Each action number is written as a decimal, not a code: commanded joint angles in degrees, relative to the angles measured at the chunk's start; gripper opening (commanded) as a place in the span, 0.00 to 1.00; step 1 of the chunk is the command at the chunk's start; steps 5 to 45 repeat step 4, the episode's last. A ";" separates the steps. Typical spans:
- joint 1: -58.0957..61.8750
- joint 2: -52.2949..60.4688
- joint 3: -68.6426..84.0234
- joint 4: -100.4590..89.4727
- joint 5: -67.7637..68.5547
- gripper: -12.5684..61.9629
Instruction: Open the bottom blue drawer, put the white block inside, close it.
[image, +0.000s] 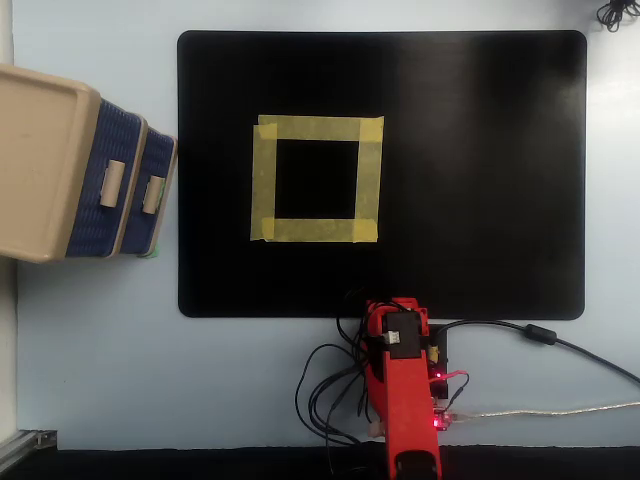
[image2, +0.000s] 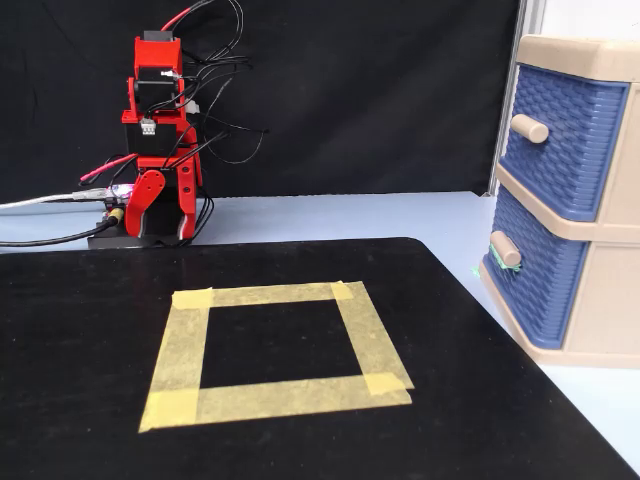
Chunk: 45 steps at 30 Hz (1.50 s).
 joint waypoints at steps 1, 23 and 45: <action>-0.09 2.81 0.18 7.91 -0.35 0.63; -0.09 2.81 0.18 7.91 -0.44 0.63; -0.09 2.81 0.18 7.91 -0.44 0.63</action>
